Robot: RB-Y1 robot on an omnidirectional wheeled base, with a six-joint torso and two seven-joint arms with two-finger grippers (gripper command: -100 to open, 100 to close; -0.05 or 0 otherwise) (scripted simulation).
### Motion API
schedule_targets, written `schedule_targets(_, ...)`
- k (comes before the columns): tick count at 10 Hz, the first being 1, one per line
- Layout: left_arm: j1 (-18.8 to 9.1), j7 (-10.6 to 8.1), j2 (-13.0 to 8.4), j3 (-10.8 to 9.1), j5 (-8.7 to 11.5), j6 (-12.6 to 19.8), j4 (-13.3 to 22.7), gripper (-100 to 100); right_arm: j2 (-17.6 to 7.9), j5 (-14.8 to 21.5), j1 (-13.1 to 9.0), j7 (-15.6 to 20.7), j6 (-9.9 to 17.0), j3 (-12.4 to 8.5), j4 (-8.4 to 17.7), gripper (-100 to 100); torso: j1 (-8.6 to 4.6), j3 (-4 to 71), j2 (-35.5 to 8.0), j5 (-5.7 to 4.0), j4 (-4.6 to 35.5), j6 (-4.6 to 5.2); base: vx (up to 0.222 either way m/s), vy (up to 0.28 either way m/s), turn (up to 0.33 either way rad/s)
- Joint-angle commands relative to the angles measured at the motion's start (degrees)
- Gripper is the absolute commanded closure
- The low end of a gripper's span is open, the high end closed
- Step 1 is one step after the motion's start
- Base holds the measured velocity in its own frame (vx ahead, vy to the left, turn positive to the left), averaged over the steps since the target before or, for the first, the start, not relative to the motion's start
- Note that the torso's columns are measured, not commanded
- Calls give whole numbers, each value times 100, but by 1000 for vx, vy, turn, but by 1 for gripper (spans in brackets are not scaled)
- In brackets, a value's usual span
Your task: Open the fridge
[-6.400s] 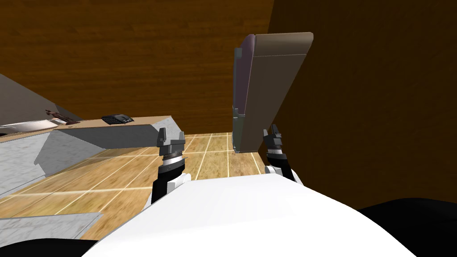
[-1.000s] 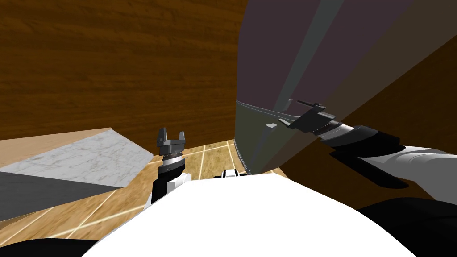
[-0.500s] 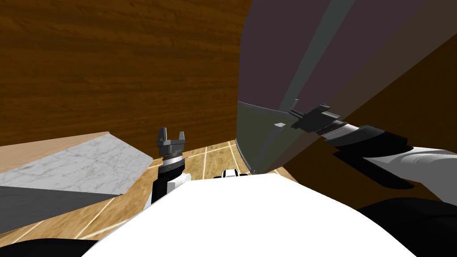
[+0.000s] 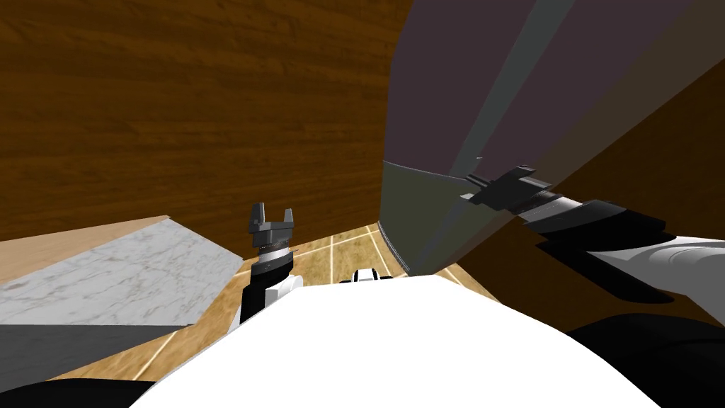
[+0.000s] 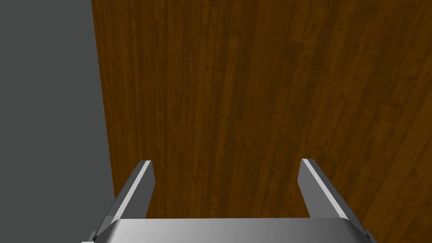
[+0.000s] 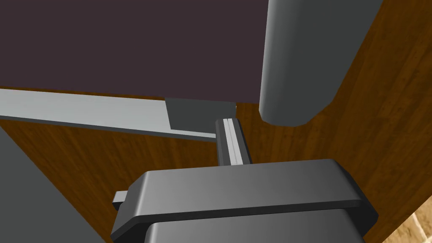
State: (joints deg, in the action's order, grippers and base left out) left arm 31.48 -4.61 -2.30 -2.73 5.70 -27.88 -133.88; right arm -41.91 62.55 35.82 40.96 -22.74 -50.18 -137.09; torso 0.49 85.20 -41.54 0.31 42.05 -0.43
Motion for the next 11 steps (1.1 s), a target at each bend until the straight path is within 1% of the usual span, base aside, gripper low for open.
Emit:
schedule_targets(1, 0, 0, 0, 0, 0, 0, 0, 0, -15, 33, 55, -12, 98, -107, 101, 100, -10, -7, -9, -2, 3, 1, 10, 291, -58)
schedule_targets(2, 0, 0, 0, 0, 0, 0, 0, 0, -15, 33, 55, -12, 98, -107, 101, 100, -15, -15, -20, -3, 10, 10, 57, 267, -49)
schedule_targets(3, 0, 0, -1, 0, 0, 0, 0, 0, -24, 59, 114, -29, 158, -179, 165, 100, -23, -14, -16, -3, 12, 7, 88, 325, -80)
schedule_targets(4, 1, 0, 0, 0, 0, 0, 0, 0, -33, 86, 174, -47, 217, -251, 230, 100, -4, -6, -5, -2, 5, 6, 102, 324, -134)
schedule_targets(5, 1, 0, 0, 0, 0, 0, 0, 0, -33, 86, 174, -47, 217, -251, 230, 100, -10, -3, -3, 1, 6, 7, 27, 296, -51)
schedule_targets(6, 0, 0, 0, 0, 0, 0, 0, 0, -42, 112, 233, -64, 276, -323, 294, 100, -20, -14, -23, -4, 8, 0, 58, 300, -49)
schedule_targets(7, 1, 0, 0, 0, 0, 0, 0, 0, -42, 112, 233, -64, 276, -323, 294, 100, -22, -19, -23, -4, 14, 11, 36, 277, -42)
schedule_targets(8, 0, 0, -1, 0, 0, 0, 0, 0, -51, 139, 293, -82, 335, -395, 359, 100, -27, -27, -37, -7, 15, 11, 37, 314, -62)
schedule_targets(9, 0, 0, 0, 0, 0, 0, 0, 0, -51, 139, 293, -82, 335, -395, 359, 100, -15, -34, -42, -7, 18, 19, 21, 270, -37)
schedule_targets(10, 0, 0, -1, -1, 0, 0, 0, 0, -64, 155, 290, -87, 344, -351, 375, 100, -29, -47, -61, -10, 24, 25, 0, 107, -21)
schedule_targets(11, 0, 0, -2, -2, 0, 0, 0, 0, -236, 60, 381, -268, 314, -501, 506, -100, -77, -58, -77, -24, 30, 29, 52, 60, -99)
